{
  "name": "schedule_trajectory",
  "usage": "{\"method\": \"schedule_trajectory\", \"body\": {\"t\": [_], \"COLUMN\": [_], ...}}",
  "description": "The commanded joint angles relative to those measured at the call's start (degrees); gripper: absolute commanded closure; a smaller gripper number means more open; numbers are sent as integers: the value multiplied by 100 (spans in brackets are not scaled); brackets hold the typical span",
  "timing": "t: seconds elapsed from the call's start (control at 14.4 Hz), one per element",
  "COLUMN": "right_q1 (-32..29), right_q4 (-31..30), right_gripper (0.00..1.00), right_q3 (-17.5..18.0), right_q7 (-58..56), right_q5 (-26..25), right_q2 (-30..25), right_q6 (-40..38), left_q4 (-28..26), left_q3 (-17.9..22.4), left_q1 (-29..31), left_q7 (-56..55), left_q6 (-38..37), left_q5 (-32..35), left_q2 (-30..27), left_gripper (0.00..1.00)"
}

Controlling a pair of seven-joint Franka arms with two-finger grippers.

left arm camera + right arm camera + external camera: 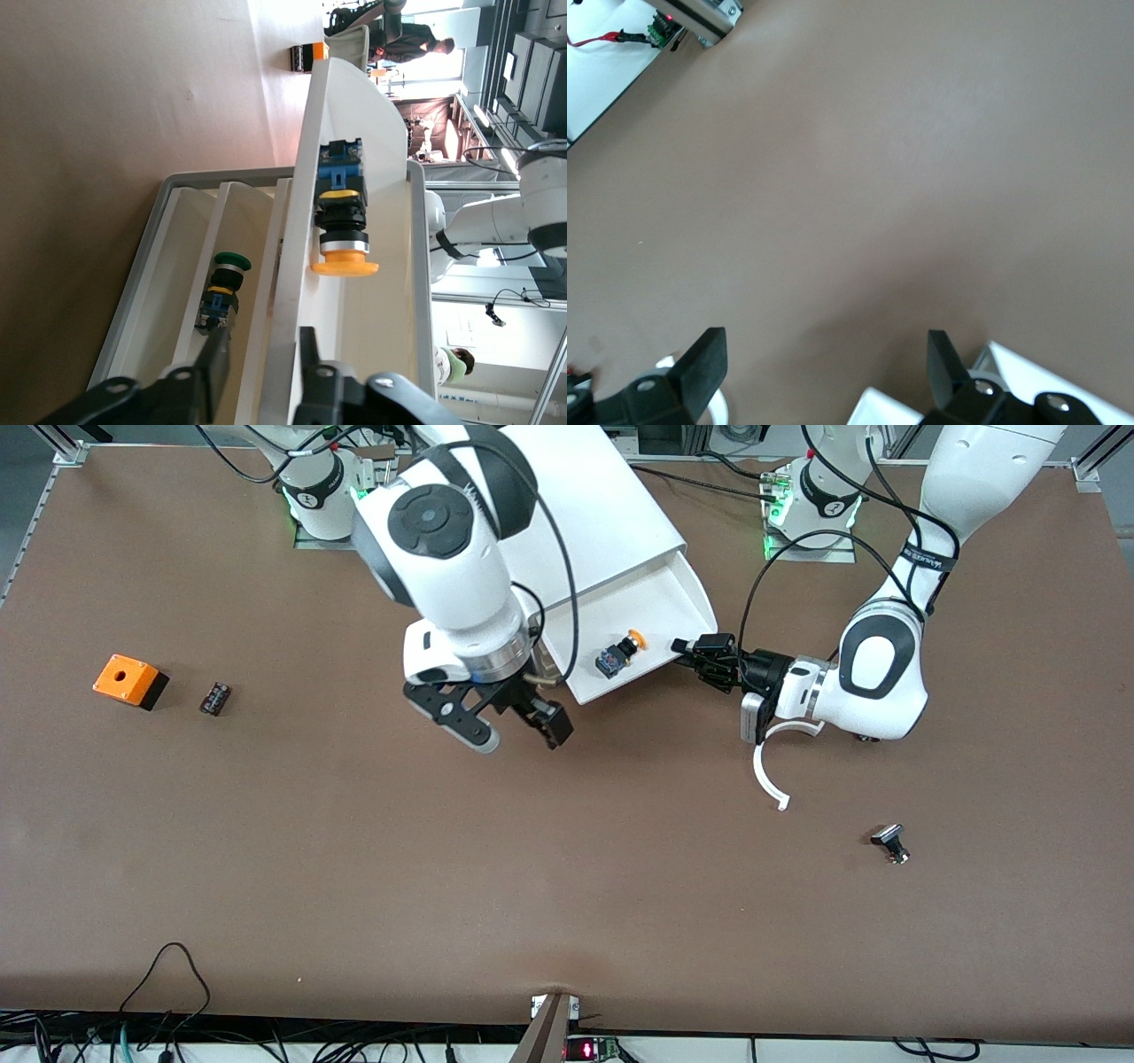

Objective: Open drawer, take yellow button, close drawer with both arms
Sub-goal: 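Grasp the yellow button with the right gripper while the left gripper withdraws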

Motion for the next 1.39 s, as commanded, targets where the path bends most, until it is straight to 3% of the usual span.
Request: {"method": "schedule_trajectory", "body": {"t": [0.0, 0.42, 0.83, 1.04, 1.18, 1.32], "right_q1": [188, 856, 1119, 1155, 1217, 1225], "right_q4": [254, 245, 0, -89, -176, -220], "right_gripper": [0, 0, 0, 0, 0, 1], "right_q3": [24, 24, 7, 7, 15, 7], "right_q7": [410, 1535, 1737, 1843, 1843, 1817], "right_q5": [46, 371, 548, 565, 565, 600], "right_q2": [90, 476, 679, 679, 670, 670], "right_q6": [-152, -109, -170, -179, -179, -188], "left_q4": [313, 1596, 2107, 2431, 2800, 3527], "left_q3": [-6, 3, -15, -120, -120, -59], "left_q1": [132, 519, 589, 537, 484, 536], "left_q7": [-503, -2130, -3184, -4116, -4381, -4417], "left_q6": [-55, -801, -829, -898, -934, -951], "left_q5": [601, 2606, 4372, 5663, 6174, 6282], "left_q2": [-41, -156, -472, -631, -596, -299], "left_gripper": [0, 0, 0, 0, 0, 0]}}
